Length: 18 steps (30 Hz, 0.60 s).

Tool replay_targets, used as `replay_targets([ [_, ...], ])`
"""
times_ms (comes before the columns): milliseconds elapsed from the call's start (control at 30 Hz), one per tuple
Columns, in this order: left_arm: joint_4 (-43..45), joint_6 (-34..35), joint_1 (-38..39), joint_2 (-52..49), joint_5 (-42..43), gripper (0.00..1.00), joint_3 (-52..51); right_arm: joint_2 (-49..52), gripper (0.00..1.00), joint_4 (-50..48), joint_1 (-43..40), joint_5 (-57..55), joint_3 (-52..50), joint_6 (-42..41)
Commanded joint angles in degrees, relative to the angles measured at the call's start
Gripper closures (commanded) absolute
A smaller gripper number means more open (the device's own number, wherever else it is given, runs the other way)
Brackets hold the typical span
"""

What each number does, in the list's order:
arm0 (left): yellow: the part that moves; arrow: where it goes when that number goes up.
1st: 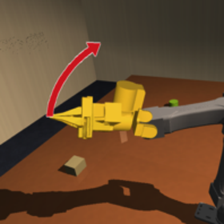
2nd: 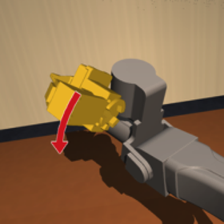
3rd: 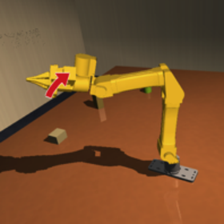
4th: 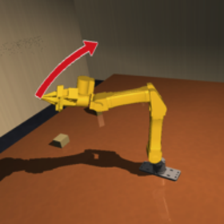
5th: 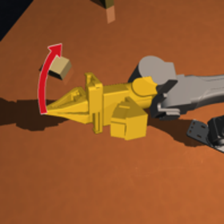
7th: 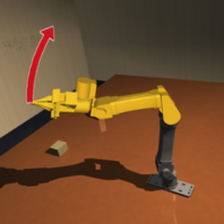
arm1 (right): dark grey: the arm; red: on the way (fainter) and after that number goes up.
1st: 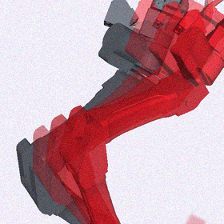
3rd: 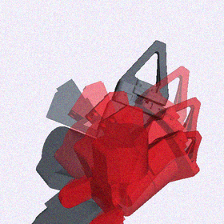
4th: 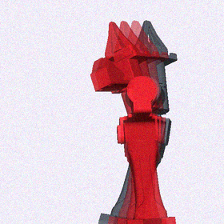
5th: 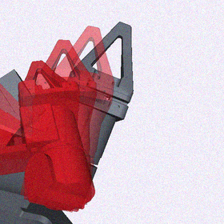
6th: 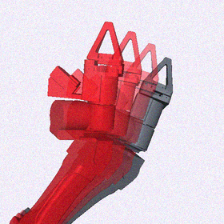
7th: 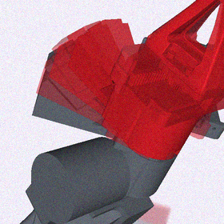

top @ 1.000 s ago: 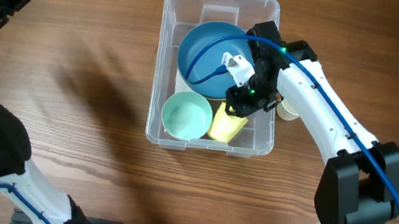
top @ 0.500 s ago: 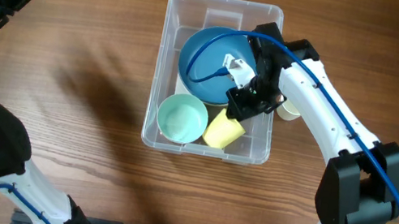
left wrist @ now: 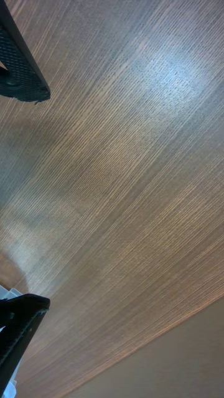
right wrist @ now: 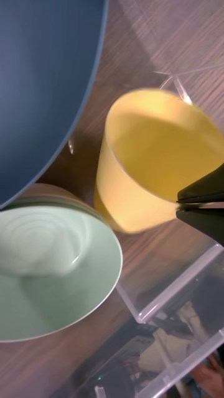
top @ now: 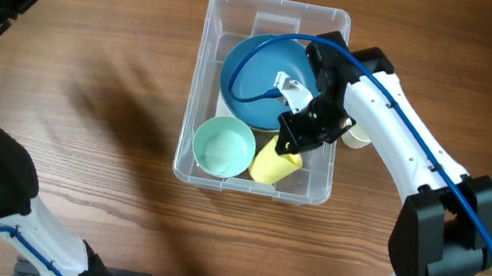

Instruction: Pack container

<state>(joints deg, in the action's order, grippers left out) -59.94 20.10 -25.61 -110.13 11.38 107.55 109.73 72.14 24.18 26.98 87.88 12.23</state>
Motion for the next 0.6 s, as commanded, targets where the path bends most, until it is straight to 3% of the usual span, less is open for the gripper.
replay_targets([
  [0, 0.1, 0.5, -0.1, 1.6, -0.1, 0.00, 1.1, -0.4, 0.96, 0.8, 0.2, -1.4, 4.5, -0.2],
  [200, 0.1, 0.5, -0.1, 1.6, -0.1, 0.00, 1.1, -1.3, 0.96, 5.4, 0.2, -10.8, 9.1, 2.1],
  [433, 0.1, 0.5, -0.1, 1.6, -0.1, 0.00, 1.1, -1.2, 0.96, 6.2, 0.2, -13.6, 9.0, 2.5],
  [567, 0.1, 0.5, -0.1, 1.6, -0.1, 0.00, 1.1, -1.2, 0.74, 5.1, 0.2, -18.6, 8.7, -0.7],
])
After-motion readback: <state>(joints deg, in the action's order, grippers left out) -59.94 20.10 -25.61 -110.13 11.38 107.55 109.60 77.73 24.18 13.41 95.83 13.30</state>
